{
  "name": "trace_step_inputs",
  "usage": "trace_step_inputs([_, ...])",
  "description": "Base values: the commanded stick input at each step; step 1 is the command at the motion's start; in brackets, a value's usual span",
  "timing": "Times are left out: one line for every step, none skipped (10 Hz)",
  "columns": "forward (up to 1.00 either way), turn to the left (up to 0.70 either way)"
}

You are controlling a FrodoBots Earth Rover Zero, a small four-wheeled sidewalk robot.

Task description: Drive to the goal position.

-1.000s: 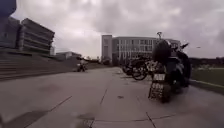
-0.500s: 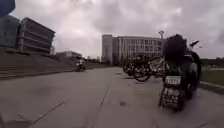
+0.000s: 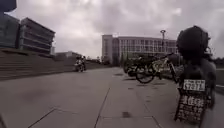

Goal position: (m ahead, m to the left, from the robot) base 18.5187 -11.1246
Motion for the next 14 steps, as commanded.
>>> trace_step_inputs([0.7,0.0])
trace_step_inputs([0.7,0.0])
trace_step_inputs([0.7,0.0])
trace_step_inputs([0.7,0.0])
trace_step_inputs([0.7,0.0])
trace_step_inputs([0.7,0.0])
trace_step_inputs([0.7,0.0])
trace_step_inputs([0.7,0.0])
trace_step_inputs([0.7,0.0])
trace_step_inputs([0.7,0.0])
trace_step_inputs([0.7,0.0])
trace_step_inputs([0.7,0.0])
trace_step_inputs([0.7,0.0])
trace_step_inputs([0.7,0.0])
